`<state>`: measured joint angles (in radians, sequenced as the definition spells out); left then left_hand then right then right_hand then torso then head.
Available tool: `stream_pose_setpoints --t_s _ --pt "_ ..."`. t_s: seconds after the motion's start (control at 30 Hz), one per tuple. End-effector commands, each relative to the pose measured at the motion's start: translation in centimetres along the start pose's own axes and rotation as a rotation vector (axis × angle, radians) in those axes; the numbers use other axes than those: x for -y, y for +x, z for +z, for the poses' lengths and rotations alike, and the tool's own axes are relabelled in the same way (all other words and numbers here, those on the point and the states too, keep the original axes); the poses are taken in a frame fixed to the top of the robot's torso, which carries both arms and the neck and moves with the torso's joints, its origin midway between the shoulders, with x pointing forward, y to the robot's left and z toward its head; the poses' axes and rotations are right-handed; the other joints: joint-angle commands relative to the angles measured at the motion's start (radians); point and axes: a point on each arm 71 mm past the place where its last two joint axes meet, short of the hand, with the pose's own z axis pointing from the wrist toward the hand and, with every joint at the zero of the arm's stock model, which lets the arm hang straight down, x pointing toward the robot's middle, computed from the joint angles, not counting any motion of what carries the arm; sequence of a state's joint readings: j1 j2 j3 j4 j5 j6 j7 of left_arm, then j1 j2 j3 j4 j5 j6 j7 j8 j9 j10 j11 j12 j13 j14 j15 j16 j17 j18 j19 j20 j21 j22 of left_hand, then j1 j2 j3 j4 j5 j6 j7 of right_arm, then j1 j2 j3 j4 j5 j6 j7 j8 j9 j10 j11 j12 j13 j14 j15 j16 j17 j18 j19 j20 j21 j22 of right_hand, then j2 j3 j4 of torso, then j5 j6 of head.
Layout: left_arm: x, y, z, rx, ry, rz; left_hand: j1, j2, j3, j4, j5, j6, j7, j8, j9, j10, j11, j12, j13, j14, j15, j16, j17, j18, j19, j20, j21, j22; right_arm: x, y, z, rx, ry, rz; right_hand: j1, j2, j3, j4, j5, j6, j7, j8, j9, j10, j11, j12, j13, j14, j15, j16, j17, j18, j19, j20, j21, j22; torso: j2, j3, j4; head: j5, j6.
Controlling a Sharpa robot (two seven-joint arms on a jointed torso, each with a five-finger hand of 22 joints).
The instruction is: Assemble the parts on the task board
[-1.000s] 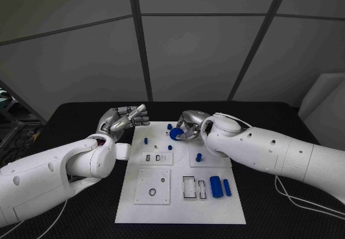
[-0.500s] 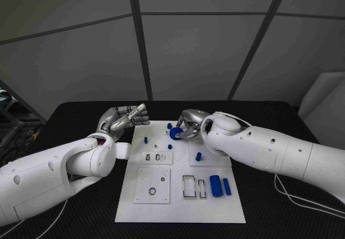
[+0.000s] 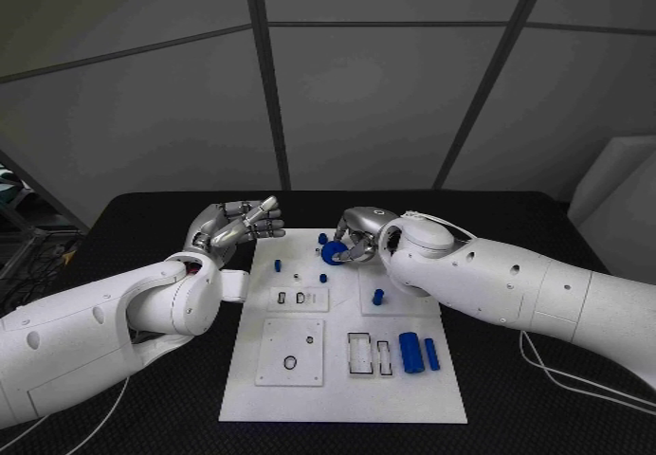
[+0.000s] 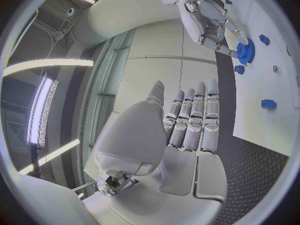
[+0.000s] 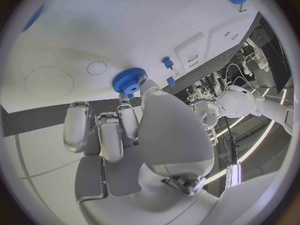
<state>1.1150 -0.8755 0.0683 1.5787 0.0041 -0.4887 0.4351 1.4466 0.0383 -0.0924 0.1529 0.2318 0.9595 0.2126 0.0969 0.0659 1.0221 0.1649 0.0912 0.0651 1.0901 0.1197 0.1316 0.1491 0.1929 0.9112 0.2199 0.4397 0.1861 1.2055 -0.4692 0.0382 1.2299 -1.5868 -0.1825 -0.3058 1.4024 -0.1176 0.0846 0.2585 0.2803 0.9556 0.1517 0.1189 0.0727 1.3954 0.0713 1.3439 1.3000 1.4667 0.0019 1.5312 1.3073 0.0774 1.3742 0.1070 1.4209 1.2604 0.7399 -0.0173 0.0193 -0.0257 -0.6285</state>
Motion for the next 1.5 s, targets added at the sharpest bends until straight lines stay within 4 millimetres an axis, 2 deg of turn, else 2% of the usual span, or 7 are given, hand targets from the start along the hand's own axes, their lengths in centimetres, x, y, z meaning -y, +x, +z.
stream_pose_setpoints --t_s 0.03,0.13,0.3,0.47,0.7,1.23,1.5 --pt "0.1 0.2 0.1 -0.016 0.003 -0.004 0.003 0.003 -0.001 -0.002 -0.001 -0.002 0.005 -0.006 -0.001 -0.003 0.005 -0.004 -0.001 -0.003 0.003 -0.007 0.001 -0.012 -0.001 0.005 -0.002 -0.001 0.0 0.7 -0.2 -0.027 0.009 -0.073 0.028 -0.004 0.011 -0.027 -0.033 0.015 -0.001 0.007 0.000 0.003 -0.006 0.000 0.003 0.085 -0.008 0.007 0.175 -0.011 0.003 -0.002 0.001 0.002 0.000 0.0000 -0.0005 0.000 -0.002" --pt "0.1 0.2 0.1 -0.017 0.002 -0.005 0.003 0.003 -0.001 -0.002 -0.001 -0.002 0.005 -0.006 -0.001 -0.003 0.005 -0.004 -0.001 -0.003 0.003 -0.007 0.001 -0.012 -0.001 0.005 -0.002 -0.001 -0.1 1.0 -0.3 -0.032 0.012 -0.100 0.053 0.000 0.029 -0.051 -0.073 0.026 -0.003 0.010 0.000 0.006 -0.009 0.002 0.007 0.086 -0.010 0.010 0.182 -0.013 0.007 -0.004 0.004 0.009 -0.001 -0.0003 -0.0004 -0.001 -0.004" --pt "0.1 0.2 0.1 -0.017 0.001 -0.005 0.003 0.003 -0.001 -0.003 -0.002 -0.002 0.005 -0.006 -0.001 -0.004 0.005 -0.005 -0.001 -0.003 0.003 -0.007 0.001 -0.012 -0.001 0.005 -0.002 -0.001 -0.1 1.1 -0.4 -0.029 0.014 -0.117 0.063 0.013 0.049 -0.063 -0.078 0.048 -0.007 0.018 0.002 0.015 -0.013 0.010 0.017 0.087 -0.013 0.012 0.188 -0.014 0.011 -0.006 0.007 0.015 0.000 -0.0002 0.0000 -0.001 -0.004" --pt "0.1 0.2 0.1 -0.018 0.001 -0.005 0.003 0.003 -0.001 -0.003 -0.002 -0.002 0.005 -0.006 -0.001 -0.004 0.005 -0.005 -0.001 -0.003 0.003 -0.007 0.001 -0.012 -0.001 0.005 -0.002 -0.001 -0.1 1.1 -0.5 -0.008 0.018 -0.098 0.054 0.028 0.070 -0.064 -0.044 0.073 -0.014 0.025 0.003 0.028 -0.019 0.023 0.033 0.089 -0.018 0.014 0.194 -0.016 0.018 -0.011 0.012 0.025 0.000 -0.0003 0.0001 -0.002 -0.004" --pt "0.1 0.2 0.1 -0.018 0.000 -0.005 0.004 0.003 0.000 -0.004 -0.002 -0.002 0.005 -0.007 -0.001 -0.004 0.005 -0.005 -0.001 -0.003 0.003 -0.008 0.001 -0.012 -0.001 0.005 -0.002 -0.001 0.1 0.9 -0.8 0.032 0.016 -0.040 0.010 0.032 0.089 -0.047 0.021 0.091 -0.021 0.020 0.000 0.039 -0.025 0.033 0.046 0.090 -0.024 0.017 0.201 -0.018 0.025 -0.017 0.018 0.036 -0.001 0.0000 0.0003 0.000 -0.003" --pt "0.1 0.0 0.0 -0.016 0.001 -0.004 0.005 0.004 0.001 -0.005 -0.002 -0.002 0.005 -0.007 -0.001 -0.004 0.005 -0.006 -0.001 -0.002 0.003 -0.008 0.002 -0.012 -0.001 0.005 -0.002 -0.002 -0.4 -0.6 -2.4 0.202 -0.035 0.053 0.006 0.018 0.098 -0.052 0.040 0.096 -0.023 0.016 -0.001 0.046 -0.027 0.040 0.056 0.092 -0.026 0.020 0.210 -0.021 0.033 -0.019 0.024 0.048 -0.001 -0.0004 -0.0011 0.002 0.004" --pt "0.1 0.1 0.0 -0.016 0.001 -0.004 0.005 0.004 0.001 -0.005 -0.002 -0.002 0.005 -0.007 -0.001 -0.004 0.005 -0.006 -0.001 -0.002 0.003 -0.008 0.002 -0.012 -0.001 0.005 -0.002 -0.002 -1.3 -0.7 -2.5 0.220 -0.058 0.067 0.006 0.016 0.099 -0.053 0.040 0.096 -0.023 0.015 -0.001 0.045 -0.027 0.039 0.055 0.093 -0.026 0.020 0.211 -0.021 0.033 -0.019 0.024 0.049 -0.001 -0.0011 0.0011 0.001 0.005"
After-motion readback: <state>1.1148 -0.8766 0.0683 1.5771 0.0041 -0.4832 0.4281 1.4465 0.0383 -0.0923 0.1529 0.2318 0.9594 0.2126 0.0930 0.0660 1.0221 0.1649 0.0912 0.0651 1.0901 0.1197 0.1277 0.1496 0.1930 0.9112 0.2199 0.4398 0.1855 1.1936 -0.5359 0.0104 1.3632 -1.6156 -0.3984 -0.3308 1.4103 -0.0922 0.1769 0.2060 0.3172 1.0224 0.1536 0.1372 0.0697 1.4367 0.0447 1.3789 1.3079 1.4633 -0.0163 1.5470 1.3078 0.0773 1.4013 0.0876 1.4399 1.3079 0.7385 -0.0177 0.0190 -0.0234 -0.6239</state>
